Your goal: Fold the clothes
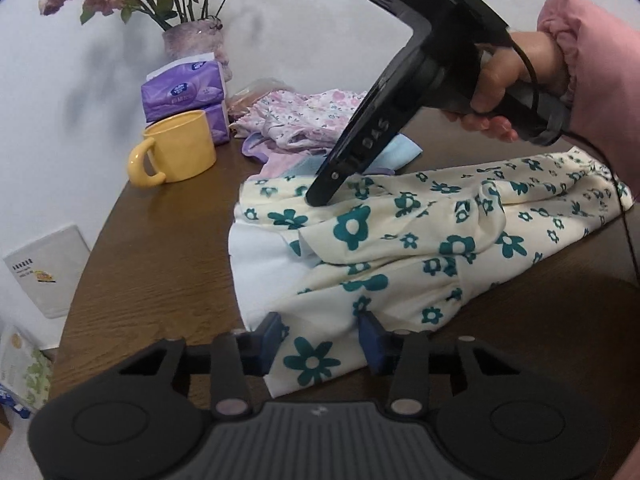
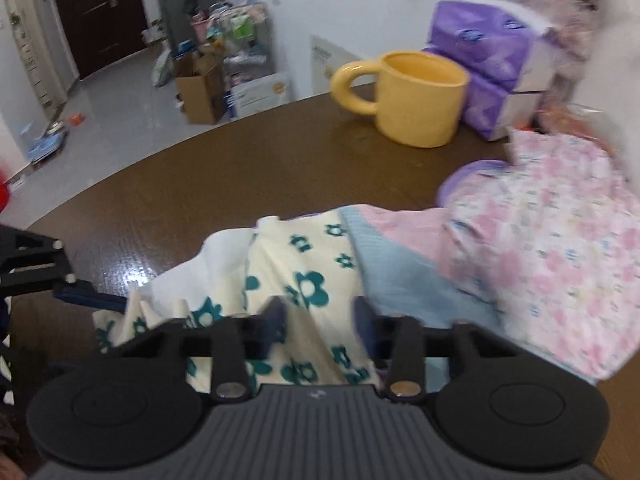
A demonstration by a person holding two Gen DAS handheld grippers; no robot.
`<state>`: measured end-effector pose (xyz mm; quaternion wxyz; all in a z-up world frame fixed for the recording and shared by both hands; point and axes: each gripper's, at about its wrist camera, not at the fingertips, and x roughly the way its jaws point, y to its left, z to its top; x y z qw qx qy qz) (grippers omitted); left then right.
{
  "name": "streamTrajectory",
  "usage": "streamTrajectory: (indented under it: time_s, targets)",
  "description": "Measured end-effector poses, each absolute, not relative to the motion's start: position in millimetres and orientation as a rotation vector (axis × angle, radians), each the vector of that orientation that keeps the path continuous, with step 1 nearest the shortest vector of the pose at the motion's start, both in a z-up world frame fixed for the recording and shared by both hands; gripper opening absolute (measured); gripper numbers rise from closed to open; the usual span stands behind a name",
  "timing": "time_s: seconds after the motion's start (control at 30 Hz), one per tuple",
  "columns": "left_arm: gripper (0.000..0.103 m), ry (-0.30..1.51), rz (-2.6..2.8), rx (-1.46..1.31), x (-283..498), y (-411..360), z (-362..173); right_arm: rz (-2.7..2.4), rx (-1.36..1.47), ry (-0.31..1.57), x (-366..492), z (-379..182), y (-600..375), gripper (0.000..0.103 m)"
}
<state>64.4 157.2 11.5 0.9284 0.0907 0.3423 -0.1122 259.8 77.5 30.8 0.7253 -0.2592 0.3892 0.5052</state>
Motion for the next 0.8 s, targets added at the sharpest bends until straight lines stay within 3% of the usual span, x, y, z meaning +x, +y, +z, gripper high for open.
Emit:
streamTrajectory:
  time_s: [0.1, 0.5, 0.6, 0.63, 0.77, 0.8]
  targets:
    - [0.040, 0.697, -0.240, 0.172, 67, 161, 10, 1.163, -0.632, 0.820, 251, 29, 89, 0.008]
    - [0.049, 0.694, -0.200, 0.114, 75, 167, 9, 1.252, -0.589, 0.829, 243, 25, 96, 0.008]
    - [0.052, 0.697, -0.189, 0.092, 78, 167, 10, 1.249, -0.503, 0.838, 250, 32, 87, 0.020]
    - [0.059, 0.697, -0.177, 0.077, 78, 169, 11, 1.246, -0.465, 0.841, 253, 35, 83, 0.030]
    - [0.074, 0.684, -0.155, -0.006, 73, 179, 14, 1.266, -0.489, 0.830, 250, 40, 69, 0.041]
    - [0.075, 0.681, -0.149, -0.017, 71, 181, 16, 1.271, -0.496, 0.827, 249, 41, 65, 0.052]
